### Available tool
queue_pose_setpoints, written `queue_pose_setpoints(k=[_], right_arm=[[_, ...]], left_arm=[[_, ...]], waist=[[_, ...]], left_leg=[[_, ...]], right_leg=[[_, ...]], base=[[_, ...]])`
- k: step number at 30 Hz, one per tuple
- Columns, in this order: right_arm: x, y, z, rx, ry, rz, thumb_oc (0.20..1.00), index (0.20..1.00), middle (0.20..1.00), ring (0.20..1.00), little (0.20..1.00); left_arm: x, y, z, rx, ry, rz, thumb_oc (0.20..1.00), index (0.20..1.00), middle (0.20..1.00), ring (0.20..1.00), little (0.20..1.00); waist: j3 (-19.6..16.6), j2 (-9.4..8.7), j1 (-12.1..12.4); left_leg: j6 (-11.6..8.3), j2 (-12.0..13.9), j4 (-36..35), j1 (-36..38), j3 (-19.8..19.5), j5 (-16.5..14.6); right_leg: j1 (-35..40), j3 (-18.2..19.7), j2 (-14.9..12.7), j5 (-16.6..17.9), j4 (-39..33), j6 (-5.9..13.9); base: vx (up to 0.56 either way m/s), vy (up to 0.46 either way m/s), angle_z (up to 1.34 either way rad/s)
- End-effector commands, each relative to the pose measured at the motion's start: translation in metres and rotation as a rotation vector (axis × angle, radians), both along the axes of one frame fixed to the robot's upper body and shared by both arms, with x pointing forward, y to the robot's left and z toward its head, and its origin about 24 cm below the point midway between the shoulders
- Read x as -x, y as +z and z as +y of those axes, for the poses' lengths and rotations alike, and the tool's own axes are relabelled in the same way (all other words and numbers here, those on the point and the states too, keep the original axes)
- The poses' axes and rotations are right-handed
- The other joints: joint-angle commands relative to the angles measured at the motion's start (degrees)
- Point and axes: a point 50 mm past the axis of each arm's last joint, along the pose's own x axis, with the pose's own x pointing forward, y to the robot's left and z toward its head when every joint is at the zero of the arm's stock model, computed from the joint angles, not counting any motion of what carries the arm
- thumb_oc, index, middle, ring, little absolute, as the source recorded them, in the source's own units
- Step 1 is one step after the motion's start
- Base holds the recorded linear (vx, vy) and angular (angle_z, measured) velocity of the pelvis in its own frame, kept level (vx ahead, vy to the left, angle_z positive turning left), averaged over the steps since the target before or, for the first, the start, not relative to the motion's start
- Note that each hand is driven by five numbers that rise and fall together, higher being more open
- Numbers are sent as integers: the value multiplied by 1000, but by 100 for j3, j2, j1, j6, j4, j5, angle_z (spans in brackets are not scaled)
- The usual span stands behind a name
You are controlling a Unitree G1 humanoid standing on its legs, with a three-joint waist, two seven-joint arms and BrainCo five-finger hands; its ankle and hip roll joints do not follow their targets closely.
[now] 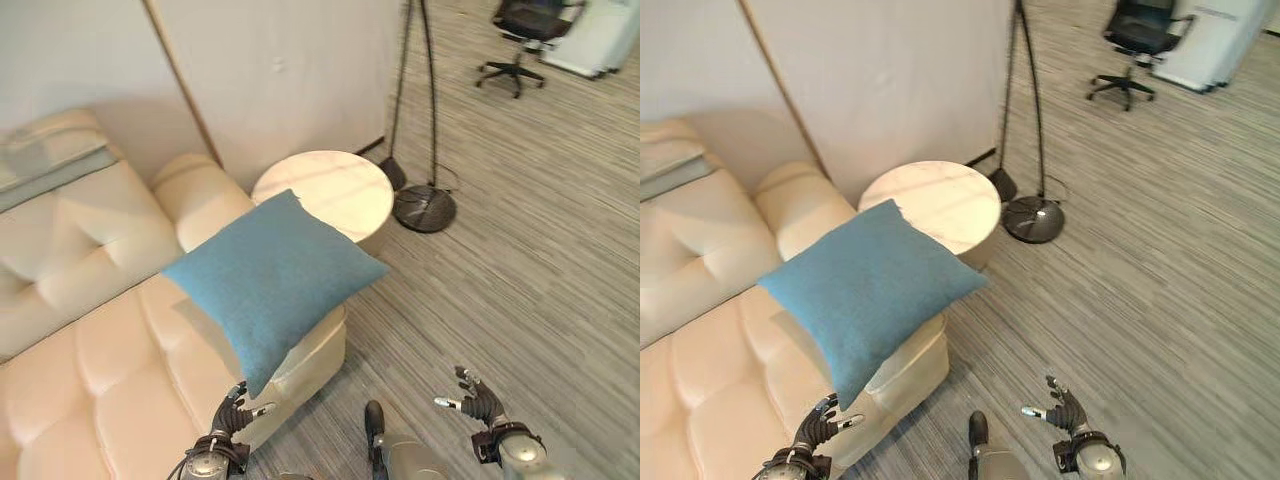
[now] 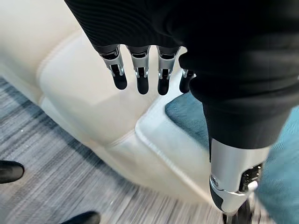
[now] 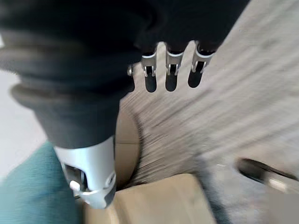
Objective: Pick up all the scattered cushions and arrange them neatly on the sofa.
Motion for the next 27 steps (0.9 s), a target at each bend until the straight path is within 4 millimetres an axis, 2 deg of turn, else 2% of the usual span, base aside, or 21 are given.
queue_pose_setpoints(k=[1, 2, 3, 4, 5, 6, 7, 8, 9, 10, 11, 14, 17, 18, 19, 20, 21, 22, 24, 25, 27], right_arm=[[-2, 12, -3, -14, -2, -77, 1000, 1000, 1000, 1000, 1000], [0, 11, -5, -12, -9, -71, 1000, 1000, 1000, 1000, 1000], [2, 12, -8, -7, -17, -71, 1000, 1000, 1000, 1000, 1000], [2, 12, -8, -7, -17, -71, 1000, 1000, 1000, 1000, 1000], [2, 12, -9, -4, -21, -72, 1000, 1000, 1000, 1000, 1000], [2, 13, -10, -1, -26, -73, 1000, 1000, 1000, 1000, 1000], [2, 13, -10, -1, -26, -73, 1000, 1000, 1000, 1000, 1000], [2, 13, -12, 10, -30, -70, 1000, 1000, 1000, 1000, 1000], [2, 13, -12, 10, -30, -69, 1000, 1000, 1000, 1000, 1000], [1, 13, -10, 14, -16, -69, 1000, 1000, 1000, 1000, 1000], [1, 13, -7, 21, 3, -70, 1000, 1000, 1000, 1000, 1000], [0, 13, -4, 26, 22, -70, 1000, 1000, 1000, 1000, 1000], [-8, 20, -1, 48, 53, -101, 1000, 1000, 1000, 1000, 1000], [-15, 26, 0, 58, 56, -133, 1000, 1000, 1000, 1000, 1000], [-15, 26, 0, 58, 56, -134, 1000, 1000, 1000, 1000, 1000], [-24, 38, -4, 74, 51, -195, 1000, 1000, 1000, 1000, 1000], [-24, 38, -4, 74, 51, -195, 1000, 1000, 1000, 1000, 1000], [-27, 41, -5, 72, 53, -210, 1000, 1000, 1000, 1000, 1000], [-31, 44, -7, 88, 54, -219, 1000, 1000, 1000, 1000, 1000], [-40, 51, -4, 96, 82, -250, 1000, 1000, 1000, 1000, 1000], [-47, 56, -2, 105, 107, -263, 1000, 1000, 1000, 1000, 1000]], left_arm=[[-22, 18, 12, -22, -6, -114, 1000, 1000, 1000, 1000, 1000], [-22, 18, 12, -23, -14, -110, 1000, 1000, 1000, 1000, 1000], [-22, 17, 10, -29, -31, -105, 1000, 1000, 1000, 1000, 1000], [-22, 17, 10, -29, -31, -104, 1000, 1000, 1000, 1000, 1000], [-24, 18, 9, -26, -36, -108, 1000, 1000, 1000, 1000, 1000], [-25, 19, 9, -26, -38, -112, 1000, 1000, 1000, 1000, 1000], [-25, 19, 9, -26, -38, -112, 1000, 1000, 1000, 1000, 1000], [-24, 19, 11, -28, -35, -115, 1000, 1000, 1000, 1000, 1000], [-24, 19, 11, -28, -35, -114, 1000, 1000, 1000, 1000, 1000], [-18, 17, 13, -26, -18, -100, 1000, 1000, 1000, 1000, 1000], [-11, 14, 16, -31, 6, -79, 1000, 1000, 1000, 1000, 1000], [-6, 12, 20, -34, 28, -64, 1000, 1000, 1000, 1000, 1000], [-6, 15, 28, -52, 45, -70, 1000, 1000, 1000, 1000, 1000], [-10, 18, 32, -69, 39, -82, 1000, 1000, 1000, 1000, 1000], [-10, 18, 32, -69, 39, -82, 1000, 1000, 1000, 1000, 1000], [-11, 22, 37, -85, 27, -100, 1000, 1000, 1000, 1000, 1000], [-11, 22, 37, -85, 27, -99, 1000, 1000, 1000, 1000, 1000], [-14, 25, 38, -99, 7, -109, 1000, 1000, 1000, 1000, 1000], [-11, 24, 40, -103, 15, -101, 1000, 1000, 1000, 1000, 1000], [-14, 26, 42, -100, 20, -115, 1000, 1000, 1000, 1000, 1000], [-15, 28, 45, -103, 28, -120, 1000, 1000, 1000, 1000, 1000]], waist=[[-37, -67, -169], [-61, -67, -169], [-99, -81, -175], [-103, -82, -182], [-118, -86, -187], [-131, -81, -185], [-137, -85, -187], [-138, -40, -140], [-121, -48, -137], [-150, 4, -81], [-189, -29, -9], [-252, -74, 70], [-176, -97, 134], [-122, -65, 115], [-128, -70, 120], [-133, -43, 78], [-127, -39, 68], [-163, -102, 64], [-132, -137, 74], [-152, -172, 188], [-193, -163, 251]], left_leg=[[-16, 459, -273, -163, 1090, 322], [50, 475, -447, -225, 1296, 196], [129, 453, -779, -450, 1700, 68], [132, 448, -775, -454, 1694, 63], [133, 470, -906, -590, 1917, 97], [102, 508, -1055, -773, 2190, 266], [102, 501, -1063, -774, 2190, 271], [43, 547, -1411, -910, 2451, 560], [43, 537, -1417, -879, 2455, 550], [76, 474, -1709, -670, 2368, 546], [141, 352, -1732, -583, 2103, 504], [266, 270, -1905, -375, 2040, 398], [502, 131, -2081, -79, 1912, 322], [559, 135, -2170, 7, 1769, 327], [560, 131, -2173, 2, 1775, 328], [537, 75, -2303, 168, 1421, 325], [536, 78, -2306, 180, 1411, 322], [493, -16, -2313, 219, 1198, 283], [476, -17, -2334, 255, 1186, 293], [421, -10, -2361, 201, 1107, 320], [389, 1, -2424, 205, 1035, 352]], right_leg=[[479, -127, -323, -569, -30, 621], [571, -234, -343, -630, -67, 612], [733, -433, -376, -726, -149, 617], [735, -441, -381, -730, -151, 621], [812, -505, -372, -787, -177, 618], [910, -569, -337, -846, -210, 615], [908, -570, -342, -848, -213, 616], [1069, -622, -219, -951, -210, 604], [1093, -619, -228, -967, -204, 609], [1184, -606, -145, -1069, -122, 624], [1225, -580, -180, -1115, 66, 670], [1209, -550, -261, -1109, 340, 769], [708, -399, -422, -715, 1501, 989], [367, -191, -343, -579, 2031, 1046], [347, -183, -348, -589, 2053, 1047], [78, 166, -117, -805, 1563, 929], [96, 155, -115, -807, 1554, 927], [202, 342, -58, -869, 738, 890], [269, 352, -64, -708, 680, 935], [368, 271, -74, -754, 440, 889], [463, 194, -70, -761, 320, 863]], base=[[209, -108, 57], [246, -75, 56], [247, -74, 65], [221, -55, 61], [127, -15, 60], [127, -17, 65], [259, 13, 61], [193, 23, 45], [358, 87, 21], [340, 144, -1], [332, 142, -17], [221, 115, -35], [144, 121, -16], [95, 58, 32], [251, -27, 69], [197, -52, 61], [282, -116, 57], [90, -66, 40], [94, -127, 64], [65, -149, 71], [90, -157, 53]])
